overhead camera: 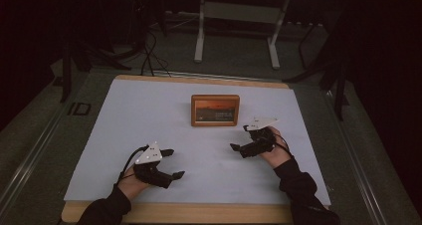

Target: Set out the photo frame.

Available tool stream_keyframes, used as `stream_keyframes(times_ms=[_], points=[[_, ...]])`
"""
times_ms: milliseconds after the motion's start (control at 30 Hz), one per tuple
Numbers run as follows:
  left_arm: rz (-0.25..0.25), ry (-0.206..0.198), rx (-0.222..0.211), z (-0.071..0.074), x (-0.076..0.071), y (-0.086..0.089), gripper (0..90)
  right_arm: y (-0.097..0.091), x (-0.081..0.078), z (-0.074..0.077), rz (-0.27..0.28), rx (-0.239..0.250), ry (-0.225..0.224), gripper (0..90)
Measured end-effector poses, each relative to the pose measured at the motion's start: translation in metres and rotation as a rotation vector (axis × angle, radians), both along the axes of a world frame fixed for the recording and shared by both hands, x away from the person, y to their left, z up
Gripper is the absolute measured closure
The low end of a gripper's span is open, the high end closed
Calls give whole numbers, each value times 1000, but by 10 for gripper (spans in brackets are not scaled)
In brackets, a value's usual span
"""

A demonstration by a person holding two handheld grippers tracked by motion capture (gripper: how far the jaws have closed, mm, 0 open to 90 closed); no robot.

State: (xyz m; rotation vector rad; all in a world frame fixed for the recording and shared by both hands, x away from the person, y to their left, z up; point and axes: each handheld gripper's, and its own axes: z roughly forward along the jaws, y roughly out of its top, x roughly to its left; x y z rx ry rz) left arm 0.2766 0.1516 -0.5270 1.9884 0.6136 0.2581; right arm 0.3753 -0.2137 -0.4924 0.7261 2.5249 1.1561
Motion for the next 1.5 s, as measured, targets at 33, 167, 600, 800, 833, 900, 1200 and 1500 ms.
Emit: stream_keyframes(times_ms=[33,167,600,800,833,900,1200,1500], points=[[0,0,0,0,0,0,136,-1,-2,-2,-4,6,2,104],[-2,0,1,0,0,-1,136,-5,-14,-7,-10,32,8,104],[-9,-6,5,1,-2,-1,136,-20,-50,-14,-34,94,-6,104],[-13,-11,8,2,-3,-1,136,-27,-64,-16,-50,109,-12,104],[-14,-12,7,2,-3,-1,136,-29,-67,-17,-54,105,-27,104],[-15,-10,7,2,-3,-1,136,-29,-69,-17,-54,100,-33,104],[-19,-7,5,1,-3,-2,136,-41,-85,-26,-64,132,-14,104],[-22,-6,8,0,-3,-2,136,-41,-83,-30,-70,139,-29,104]])
